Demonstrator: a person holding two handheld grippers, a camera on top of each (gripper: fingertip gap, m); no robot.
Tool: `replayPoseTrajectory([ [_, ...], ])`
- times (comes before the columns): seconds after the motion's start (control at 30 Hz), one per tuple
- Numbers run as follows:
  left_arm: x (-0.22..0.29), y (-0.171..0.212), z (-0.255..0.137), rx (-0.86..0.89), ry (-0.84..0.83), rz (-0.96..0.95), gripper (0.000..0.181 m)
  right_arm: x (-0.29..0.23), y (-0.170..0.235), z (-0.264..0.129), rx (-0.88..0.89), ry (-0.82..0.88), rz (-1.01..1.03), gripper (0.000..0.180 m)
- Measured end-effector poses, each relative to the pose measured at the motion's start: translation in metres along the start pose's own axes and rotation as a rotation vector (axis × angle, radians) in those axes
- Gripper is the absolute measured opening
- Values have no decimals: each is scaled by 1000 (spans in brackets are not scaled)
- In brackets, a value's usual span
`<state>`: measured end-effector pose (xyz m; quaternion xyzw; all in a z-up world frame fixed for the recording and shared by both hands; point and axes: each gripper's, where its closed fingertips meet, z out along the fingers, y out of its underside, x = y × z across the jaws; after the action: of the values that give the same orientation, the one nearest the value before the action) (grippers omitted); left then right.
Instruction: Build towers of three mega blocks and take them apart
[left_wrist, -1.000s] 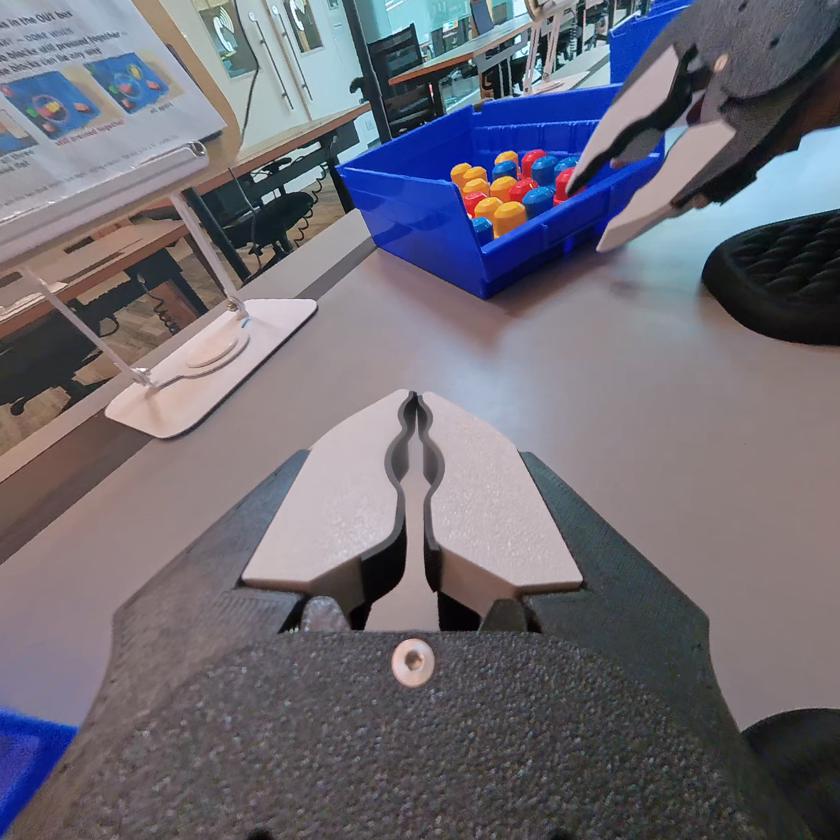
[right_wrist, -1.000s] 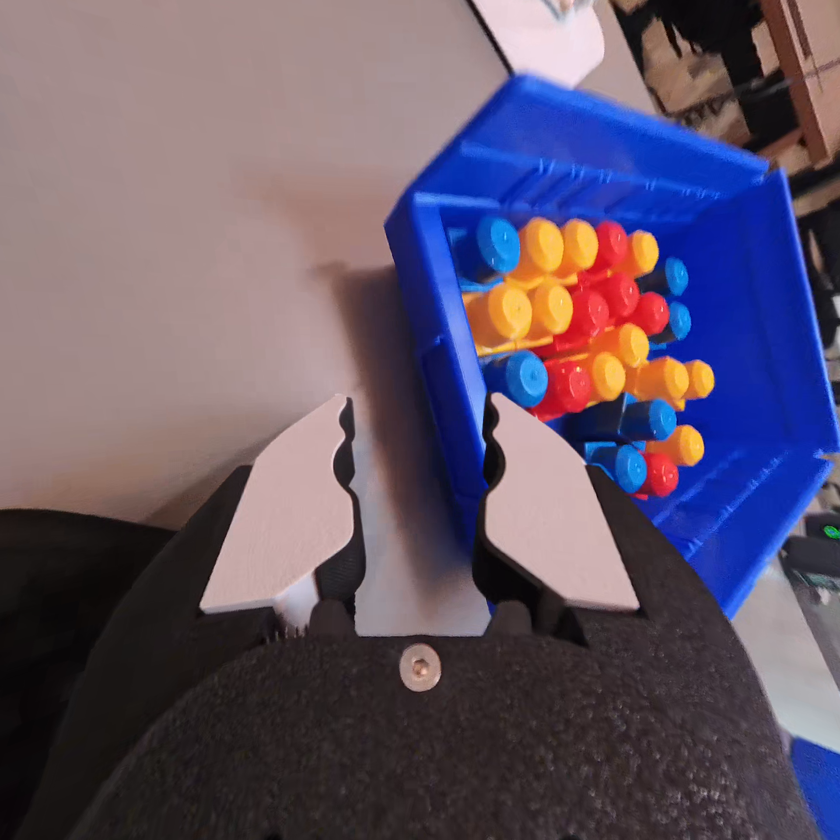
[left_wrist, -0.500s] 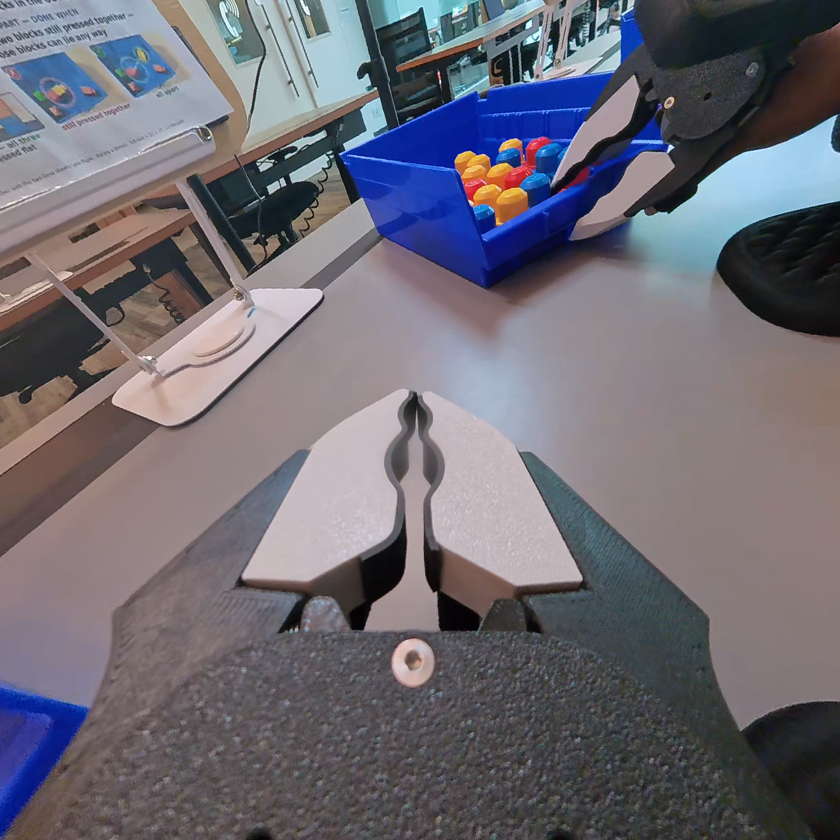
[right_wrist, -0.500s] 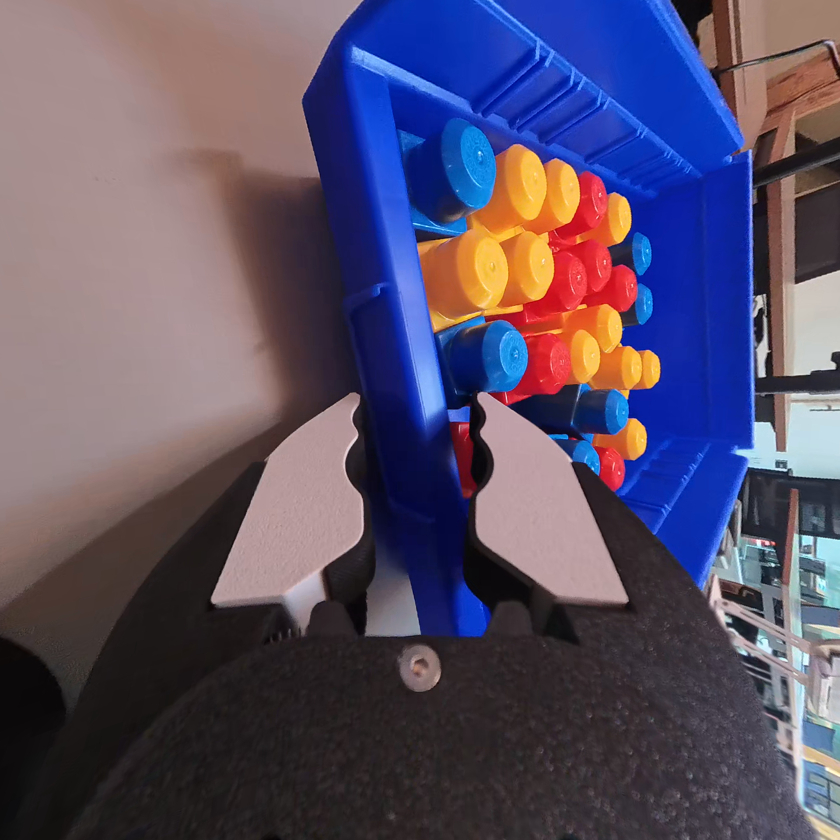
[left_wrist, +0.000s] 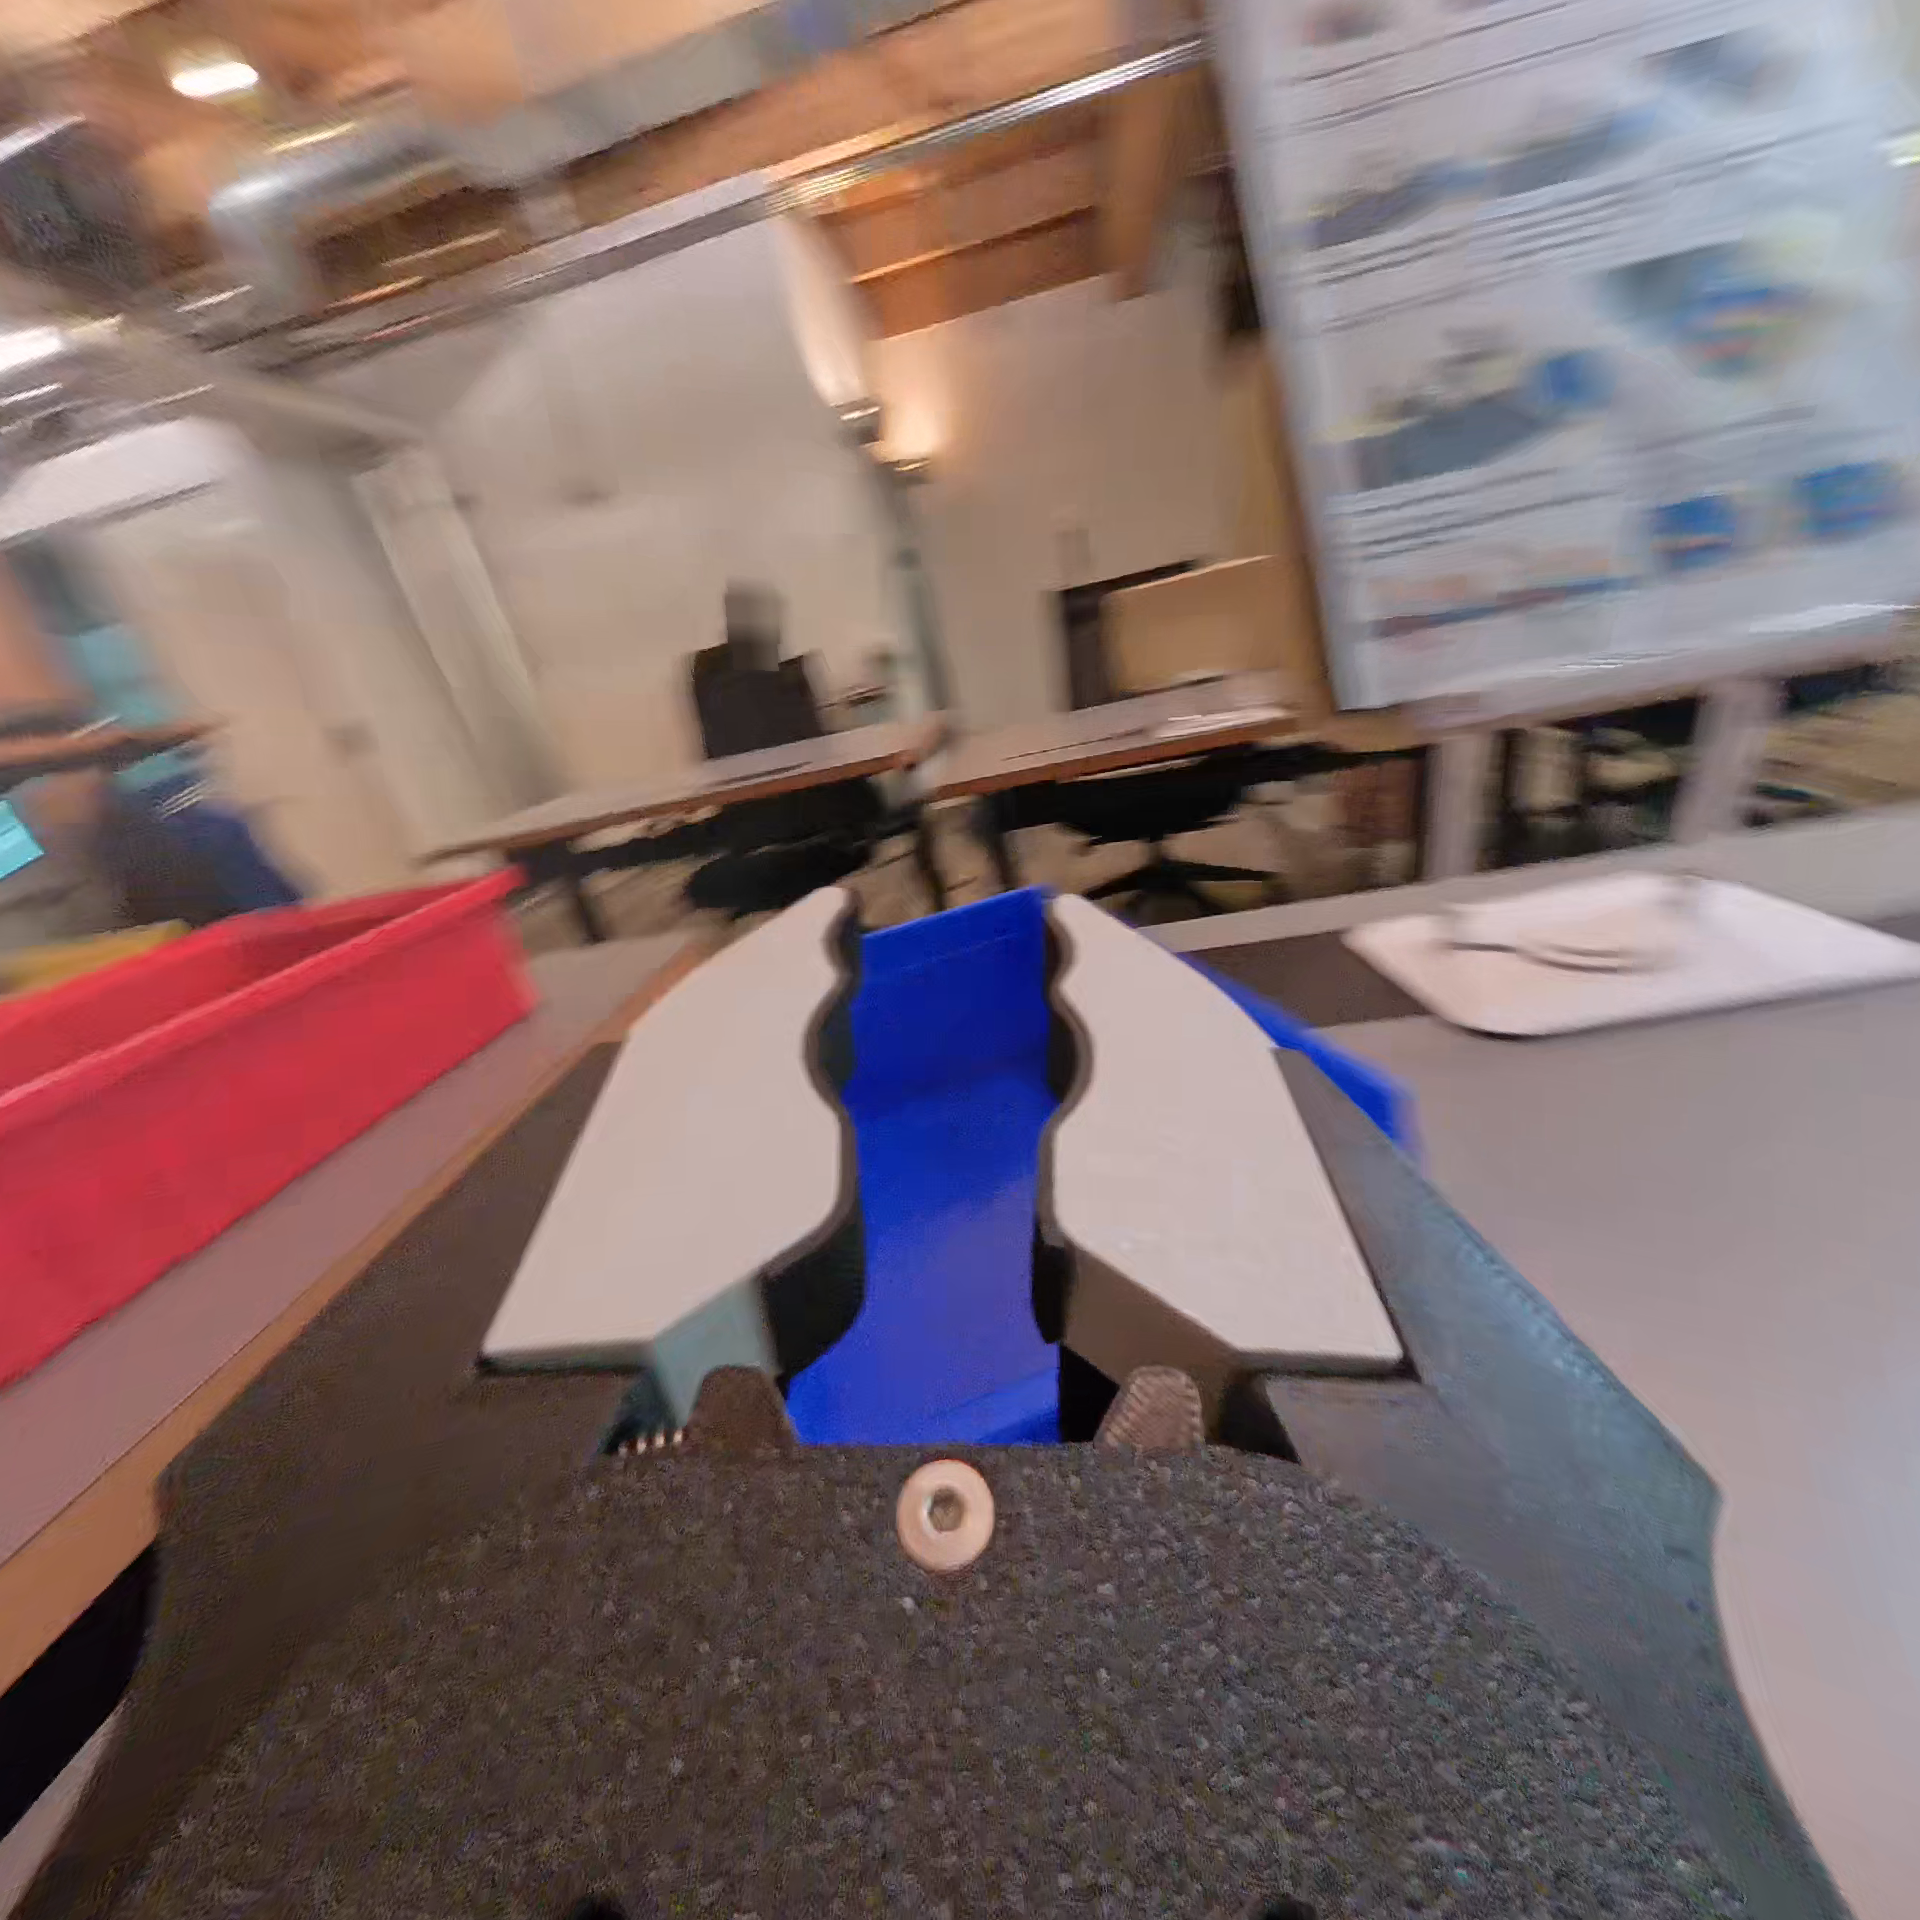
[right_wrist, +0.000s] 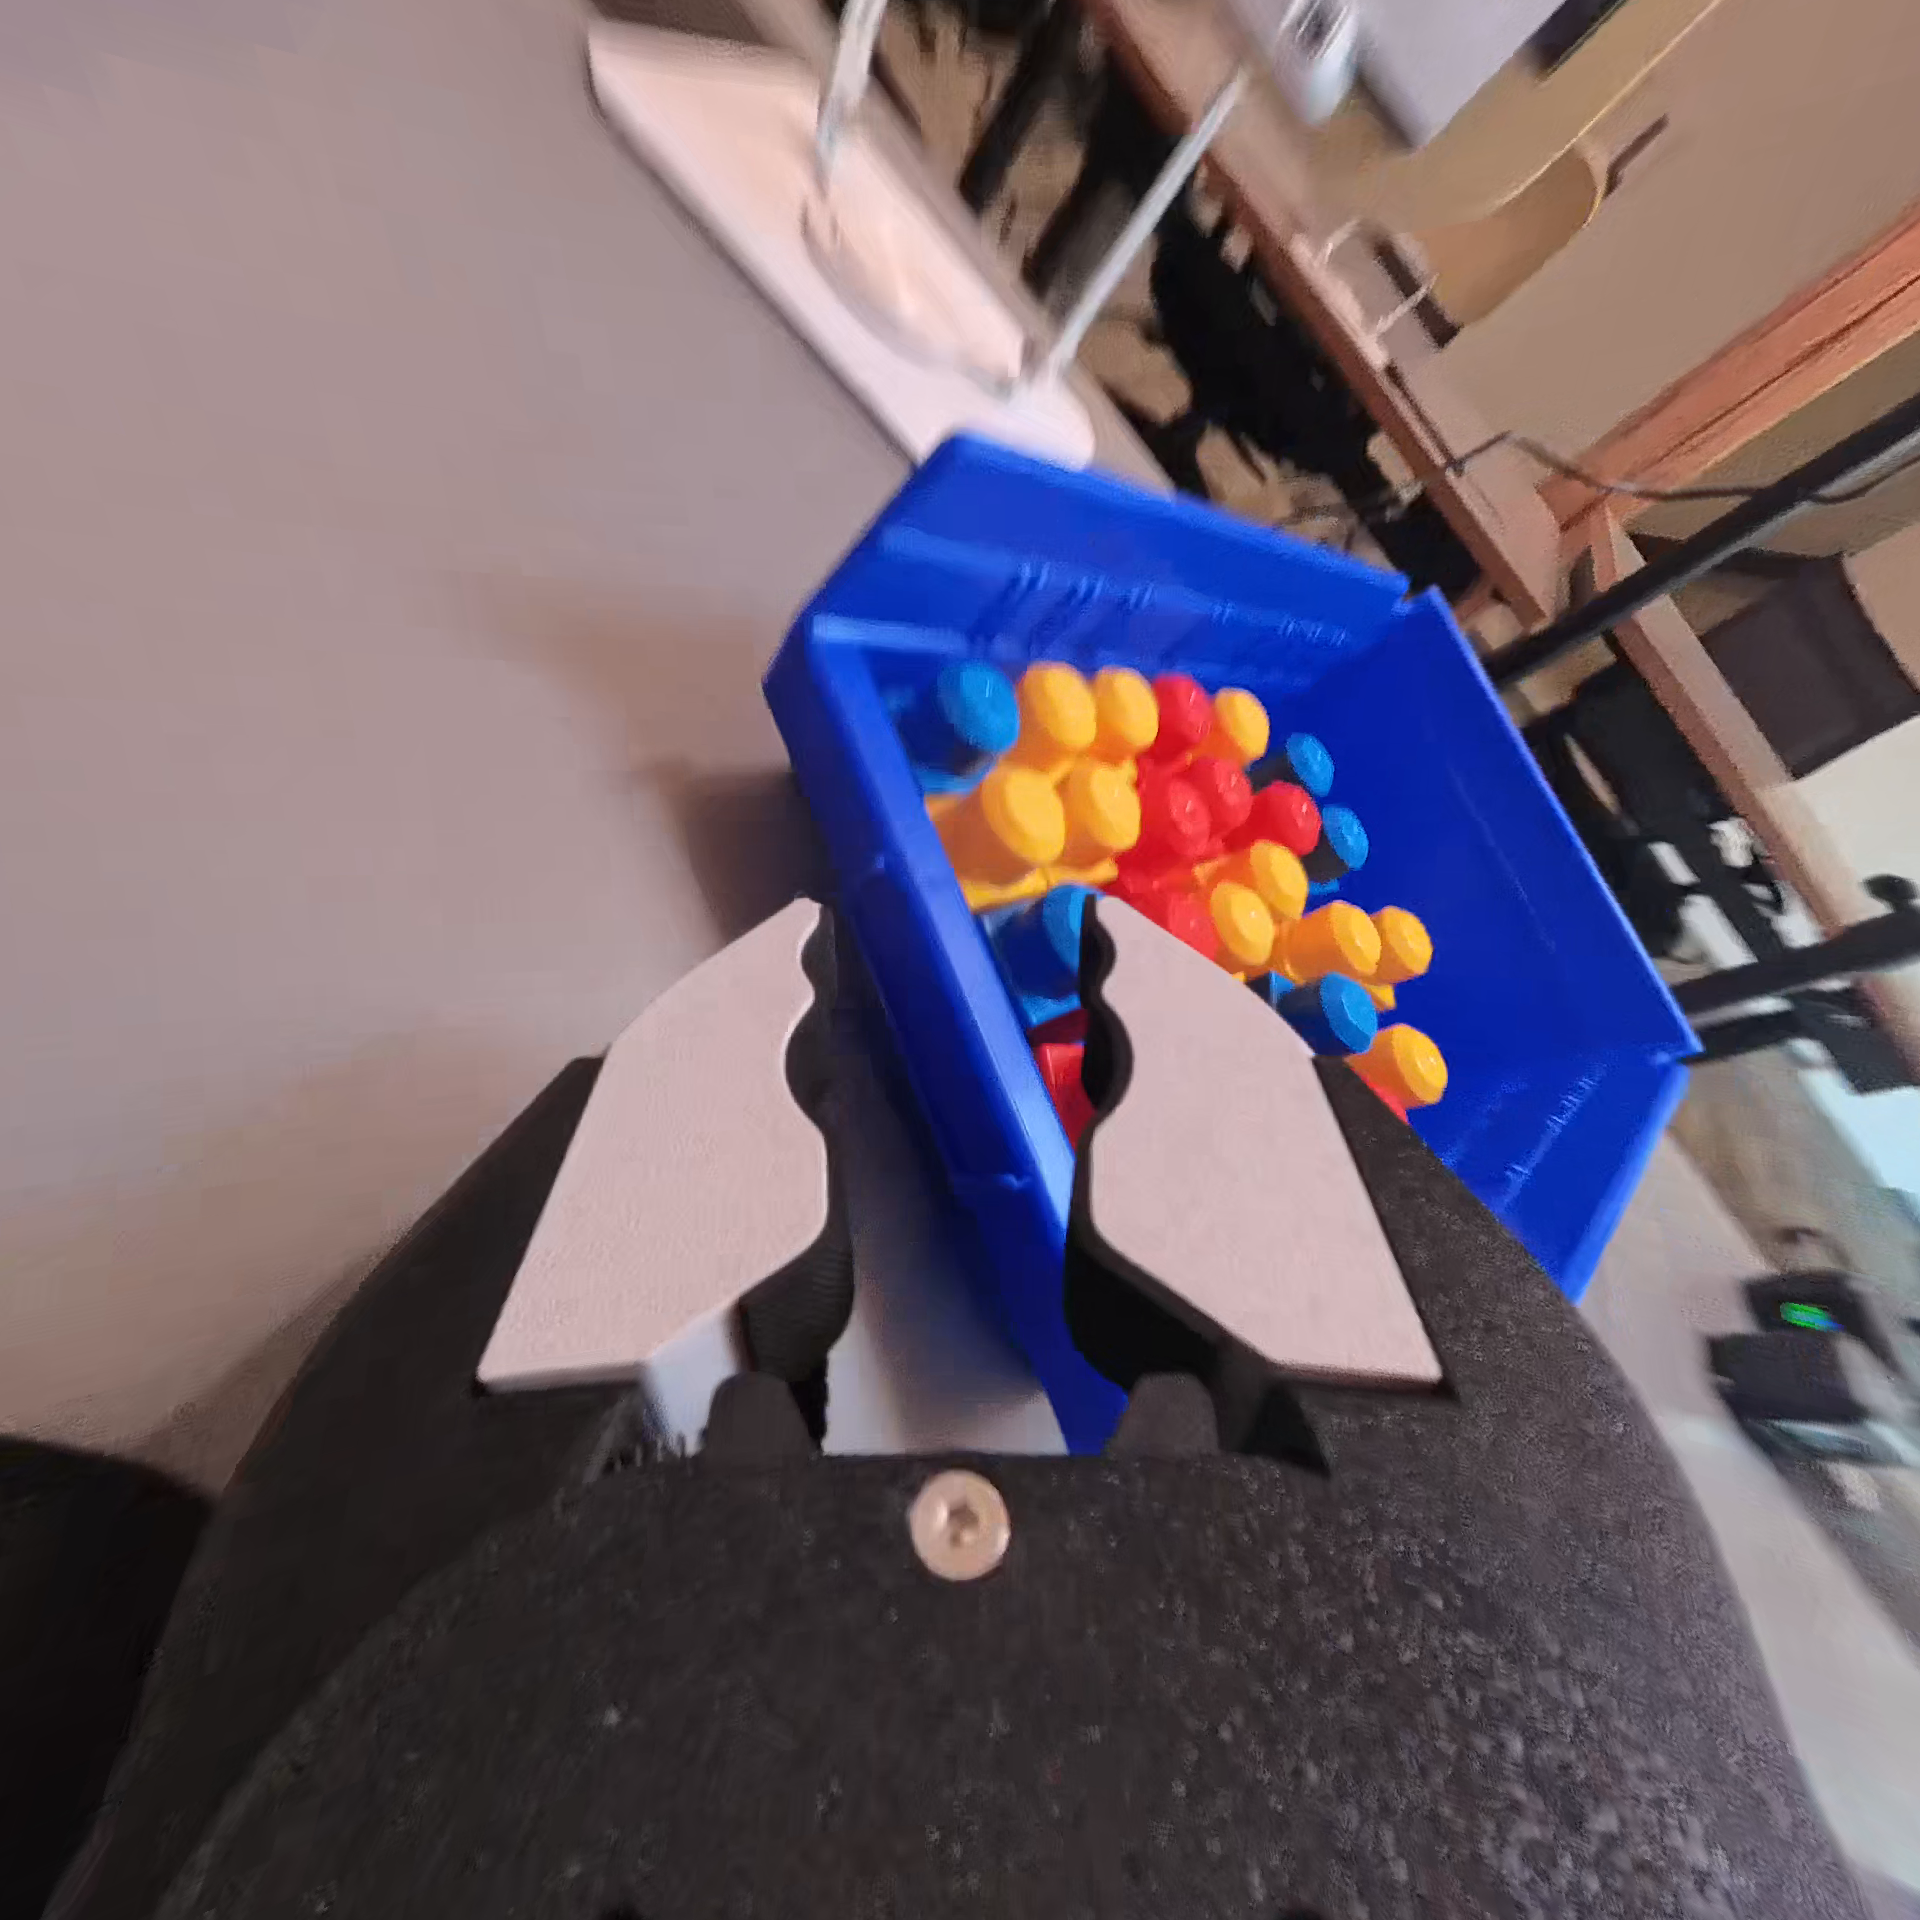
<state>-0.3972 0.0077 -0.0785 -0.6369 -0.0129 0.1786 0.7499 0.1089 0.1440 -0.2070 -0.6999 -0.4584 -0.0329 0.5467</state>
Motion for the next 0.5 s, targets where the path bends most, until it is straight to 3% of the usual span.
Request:
replayPoseTrajectory([
  [0.07, -53, 34, -2, -108, -144, -35, 55, 3, -23, -16, 119, -25, 135, 47],
  [0.2, -53, 143, 23, -522, -16, -125, 74, 4, -51, -38, 275, -63, 286, 46],
  [0.27, -44, 170, 36, -617, 56, -200, 51, 4, -51, -39, 275, -49, 283, 46],
  [0.33, -51, 174, 42, -632, 42, -203, 11, 4, -47, -39, 269, -26, 267, 46],
  [0.5, -21, 164, 23, -663, 79, -116, 12, 13, -33, -42, 274, 16, 322, 42],
])
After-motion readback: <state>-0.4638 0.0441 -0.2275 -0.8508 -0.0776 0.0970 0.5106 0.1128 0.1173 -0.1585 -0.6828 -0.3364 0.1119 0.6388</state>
